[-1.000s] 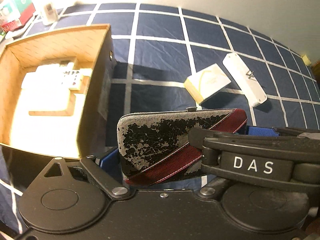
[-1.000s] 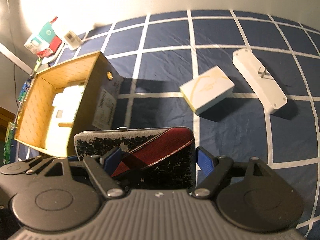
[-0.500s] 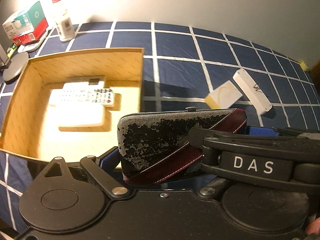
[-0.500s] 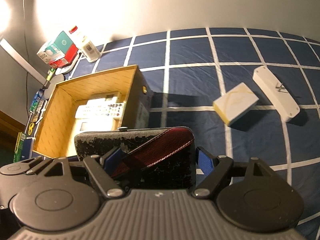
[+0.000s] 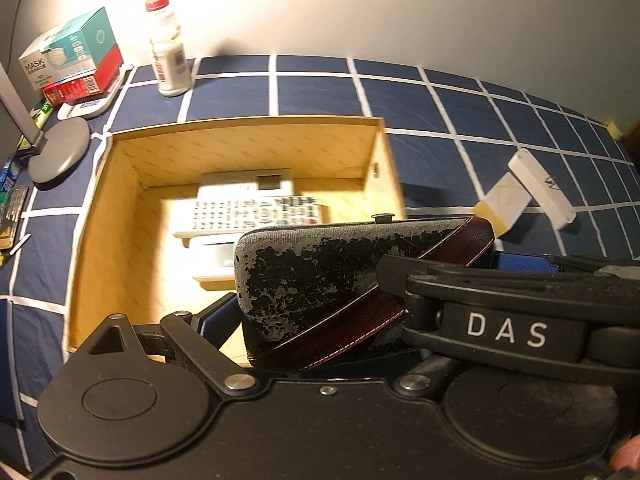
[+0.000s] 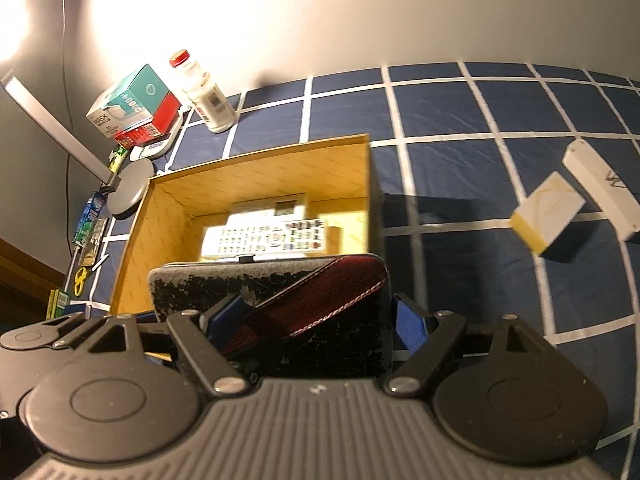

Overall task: Organize objects
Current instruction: 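Lift the held black case with the right tool over the box, then lower the black case into the box and open the right tool, then move the right tool out of the box toward the white-and-yellow box, then close the right tool on the white-and-yellow small box, then lift the held small box with the right tool over the cardboard box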

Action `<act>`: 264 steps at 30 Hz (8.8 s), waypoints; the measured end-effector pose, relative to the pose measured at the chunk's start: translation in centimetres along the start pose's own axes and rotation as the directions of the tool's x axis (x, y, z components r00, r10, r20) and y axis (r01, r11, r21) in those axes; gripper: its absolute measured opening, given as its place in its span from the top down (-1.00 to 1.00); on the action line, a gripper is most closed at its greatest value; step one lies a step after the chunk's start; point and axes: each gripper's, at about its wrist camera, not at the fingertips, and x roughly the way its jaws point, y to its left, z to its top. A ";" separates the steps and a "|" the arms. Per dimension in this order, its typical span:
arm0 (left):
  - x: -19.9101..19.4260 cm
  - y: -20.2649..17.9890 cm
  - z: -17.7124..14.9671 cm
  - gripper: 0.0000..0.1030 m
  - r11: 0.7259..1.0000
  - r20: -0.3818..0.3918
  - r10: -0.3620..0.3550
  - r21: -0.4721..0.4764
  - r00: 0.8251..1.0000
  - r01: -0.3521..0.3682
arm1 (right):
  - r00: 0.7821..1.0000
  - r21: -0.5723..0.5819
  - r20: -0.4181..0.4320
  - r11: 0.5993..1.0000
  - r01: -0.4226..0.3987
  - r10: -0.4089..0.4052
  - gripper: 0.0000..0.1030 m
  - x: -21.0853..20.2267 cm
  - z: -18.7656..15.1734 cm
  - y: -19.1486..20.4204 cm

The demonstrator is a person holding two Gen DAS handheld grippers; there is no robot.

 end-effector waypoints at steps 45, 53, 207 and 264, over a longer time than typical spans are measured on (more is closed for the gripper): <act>12.8 12.1 -1.4 -0.77 0.995 -0.300 -0.098 -0.040 0.949 0.090 | 0.950 0.061 -0.302 0.993 0.100 -0.077 -0.55 16.4 -1.9 5.1; 13.8 12.1 -1.4 -0.76 0.996 -0.326 -0.093 -0.040 0.941 0.085 | 0.941 0.070 -0.331 0.993 0.098 -0.070 -0.55 17.6 -1.8 4.5; 23.4 -17.6 7.3 -1.00 0.987 -0.304 -0.082 -0.155 0.949 0.036 | 0.936 0.037 -0.346 0.998 -0.053 0.063 -0.76 14.6 11.5 -29.2; 22.8 -19.1 8.2 -0.41 0.965 -0.261 -0.236 -0.173 0.936 0.195 | 0.931 0.022 -0.350 0.995 -0.101 0.102 -0.38 14.0 11.3 -28.8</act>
